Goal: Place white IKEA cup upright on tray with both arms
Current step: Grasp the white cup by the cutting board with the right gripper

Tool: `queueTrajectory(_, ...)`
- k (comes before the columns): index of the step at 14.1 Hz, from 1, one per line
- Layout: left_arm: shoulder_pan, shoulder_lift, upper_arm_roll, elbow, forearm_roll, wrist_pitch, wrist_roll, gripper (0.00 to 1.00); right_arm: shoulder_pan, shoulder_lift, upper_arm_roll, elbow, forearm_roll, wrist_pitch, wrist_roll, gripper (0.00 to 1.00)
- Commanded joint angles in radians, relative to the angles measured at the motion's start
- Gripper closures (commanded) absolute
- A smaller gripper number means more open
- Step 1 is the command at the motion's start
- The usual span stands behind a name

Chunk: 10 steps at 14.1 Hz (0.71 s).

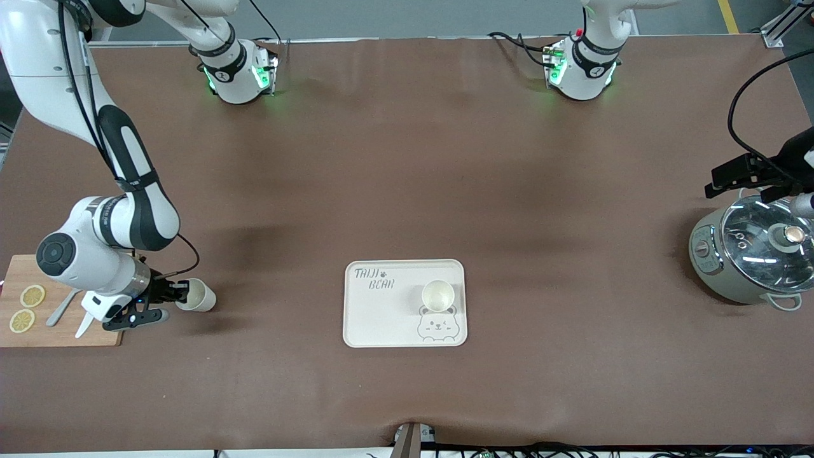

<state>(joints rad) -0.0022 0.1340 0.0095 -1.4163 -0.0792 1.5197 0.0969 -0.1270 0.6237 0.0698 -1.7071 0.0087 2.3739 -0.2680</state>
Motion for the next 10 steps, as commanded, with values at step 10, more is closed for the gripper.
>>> queueTrajectory(10, -0.059, -0.07, 0.018, -0.009, 0.087, 0.002, -0.037, 0.0, 0.26, -0.064, 0.067, 0.182, 0.011, -0.262, 0.546, 1.0)
